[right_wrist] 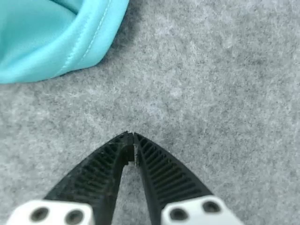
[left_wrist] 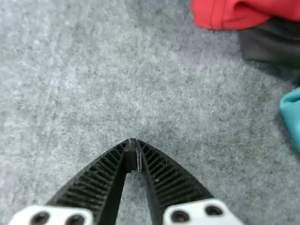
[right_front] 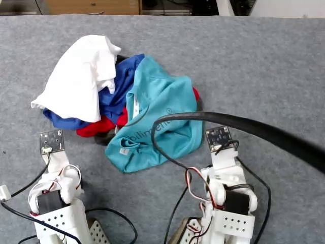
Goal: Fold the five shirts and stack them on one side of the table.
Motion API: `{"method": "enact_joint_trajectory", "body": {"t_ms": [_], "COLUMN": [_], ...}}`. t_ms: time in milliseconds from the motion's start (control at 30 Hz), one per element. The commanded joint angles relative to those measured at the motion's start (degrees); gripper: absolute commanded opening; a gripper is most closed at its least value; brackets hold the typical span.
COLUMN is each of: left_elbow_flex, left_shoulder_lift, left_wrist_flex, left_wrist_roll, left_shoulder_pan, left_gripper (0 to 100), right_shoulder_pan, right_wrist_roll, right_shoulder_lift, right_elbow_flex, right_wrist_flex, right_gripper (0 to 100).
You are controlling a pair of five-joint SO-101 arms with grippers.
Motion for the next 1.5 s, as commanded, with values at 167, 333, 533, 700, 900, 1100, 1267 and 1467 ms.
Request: {"method": "enact_joint_trajectory", "body": {"t_ms": [167,333,533,700,900,1100,1267,1467], "left_elbow_flex": [0.44,0.44,0.44,0.44,0.44,0.44,-2.55,-4.75], "left_shoulder_lift": [-3.56,-3.56,-3.56,-3.56,-3.56,-3.56,-3.56,-3.56], "left_wrist_flex": [0.26,0.26,0.26,0.26,0.26,-5.71,-21.80,-37.54], "left_wrist_roll": [-0.35,-0.35,-0.35,-0.35,-0.35,-0.53,-0.53,-0.53], "left_shoulder_pan": [0.09,0.09,0.09,0.09,-0.26,0.70,0.97,0.53], "left_gripper": [2,2,2,2,2,2,2,2], "right_shoulder_pan": [-0.40,-0.40,-0.40,-0.40,-0.40,-0.40,-0.40,-0.40], "right_wrist_roll": [0.35,0.35,0.35,0.35,0.35,0.35,0.35,0.35], "right_shoulder_lift": [-6.37,-6.37,-6.37,-6.37,-6.37,-6.37,-6.37,-6.37], "right_elbow_flex": [-0.48,-0.48,-0.48,-0.48,-0.48,-0.48,-0.48,-0.48], "right_wrist_flex": [0.26,0.26,0.26,0.26,0.26,0.26,0.26,0.26], "right_gripper": [0.5,0.5,0.5,0.5,0.5,0.5,0.5,0.5]}}
